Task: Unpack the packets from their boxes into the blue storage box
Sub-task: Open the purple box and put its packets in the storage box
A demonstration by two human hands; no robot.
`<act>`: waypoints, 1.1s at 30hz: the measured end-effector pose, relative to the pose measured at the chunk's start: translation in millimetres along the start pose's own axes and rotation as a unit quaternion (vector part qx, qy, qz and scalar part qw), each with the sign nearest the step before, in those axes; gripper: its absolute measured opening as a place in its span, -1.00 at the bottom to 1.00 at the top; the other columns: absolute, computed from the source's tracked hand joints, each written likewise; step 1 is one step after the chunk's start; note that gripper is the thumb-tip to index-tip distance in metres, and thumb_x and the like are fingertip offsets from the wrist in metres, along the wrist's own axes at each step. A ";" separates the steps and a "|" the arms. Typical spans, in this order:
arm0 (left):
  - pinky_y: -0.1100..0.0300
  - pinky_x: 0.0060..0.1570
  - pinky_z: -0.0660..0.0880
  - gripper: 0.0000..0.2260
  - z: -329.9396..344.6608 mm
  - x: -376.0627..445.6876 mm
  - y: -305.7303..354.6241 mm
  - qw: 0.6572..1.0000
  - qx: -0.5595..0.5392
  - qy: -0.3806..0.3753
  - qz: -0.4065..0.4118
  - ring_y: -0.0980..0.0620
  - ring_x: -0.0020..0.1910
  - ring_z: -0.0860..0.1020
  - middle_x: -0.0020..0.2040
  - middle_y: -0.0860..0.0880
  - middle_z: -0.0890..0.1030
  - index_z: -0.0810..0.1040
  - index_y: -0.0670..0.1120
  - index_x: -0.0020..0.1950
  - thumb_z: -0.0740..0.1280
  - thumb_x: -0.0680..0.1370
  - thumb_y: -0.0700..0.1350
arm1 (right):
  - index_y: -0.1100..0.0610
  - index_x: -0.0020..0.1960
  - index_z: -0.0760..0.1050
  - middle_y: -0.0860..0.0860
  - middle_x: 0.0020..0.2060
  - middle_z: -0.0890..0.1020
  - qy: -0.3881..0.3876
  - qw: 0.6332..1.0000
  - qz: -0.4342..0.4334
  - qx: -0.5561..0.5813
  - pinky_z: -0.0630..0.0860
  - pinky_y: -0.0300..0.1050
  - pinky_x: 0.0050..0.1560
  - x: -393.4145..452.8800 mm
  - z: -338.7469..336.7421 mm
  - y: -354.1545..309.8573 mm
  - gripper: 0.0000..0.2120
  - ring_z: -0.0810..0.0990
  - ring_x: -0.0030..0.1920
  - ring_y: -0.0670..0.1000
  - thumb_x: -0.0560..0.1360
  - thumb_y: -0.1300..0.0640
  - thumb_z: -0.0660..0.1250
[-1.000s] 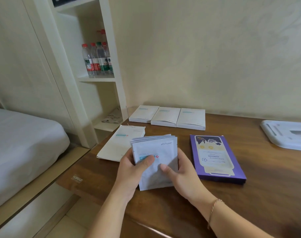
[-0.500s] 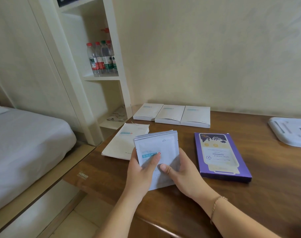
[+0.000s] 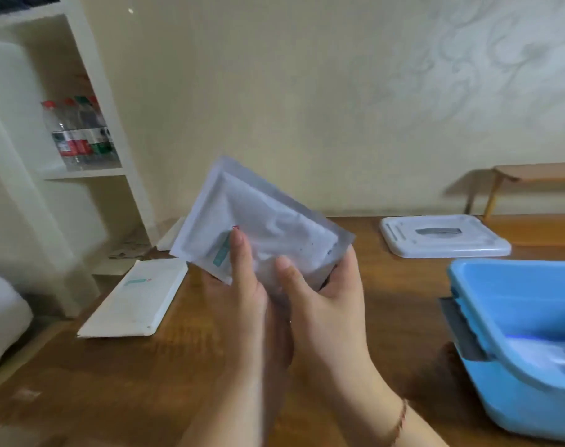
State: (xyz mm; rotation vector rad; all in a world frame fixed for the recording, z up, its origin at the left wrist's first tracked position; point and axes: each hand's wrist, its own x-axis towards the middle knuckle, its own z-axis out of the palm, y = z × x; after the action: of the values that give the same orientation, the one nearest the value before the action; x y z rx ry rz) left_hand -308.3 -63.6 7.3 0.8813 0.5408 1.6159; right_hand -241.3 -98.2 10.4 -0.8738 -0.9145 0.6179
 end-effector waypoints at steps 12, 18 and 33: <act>0.03 -0.07 0.55 -0.52 168.5 -6.4 -36.6 0.912 -0.002 -0.395 -0.109 -0.09 -0.03 0.64 0.00 -0.10 0.67 0.39 0.06 0.34 0.35 0.46 -0.25 | 0.33 0.17 0.55 0.20 0.00 0.70 0.017 0.988 0.126 -0.086 0.66 -0.05 -0.14 55.7 -241.3 -171.2 -0.56 0.72 -0.05 0.12 0.29 0.31 0.41; 0.04 -0.12 0.65 -0.66 184.9 1.0 -88.3 0.767 0.372 -0.517 -0.080 -0.07 -0.06 0.68 0.03 -0.15 0.65 0.61 0.02 0.12 0.52 0.43 -0.28 | 0.27 0.00 0.54 0.23 -0.14 0.71 0.025 0.914 0.355 -0.193 0.66 0.02 -0.28 62.0 -313.6 -139.1 -0.74 0.72 -0.19 0.18 0.32 0.37 0.41; 0.10 0.09 0.50 -0.51 210.2 -9.8 -133.3 0.228 0.680 -0.692 0.077 0.06 0.16 0.50 0.24 0.09 0.56 0.40 0.06 0.42 0.33 0.54 0.20 | 0.31 0.20 0.52 0.26 -0.04 0.70 -0.088 0.738 0.587 -0.322 0.56 0.23 0.13 70.7 -321.9 -70.2 -0.69 0.68 0.01 0.28 0.46 0.42 0.36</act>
State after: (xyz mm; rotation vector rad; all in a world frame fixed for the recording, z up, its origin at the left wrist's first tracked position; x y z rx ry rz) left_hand -60.6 -65.7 33.1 3.0894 0.3030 -0.6862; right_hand 79.5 -200.1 -4.8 -2.1014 -0.6408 1.5320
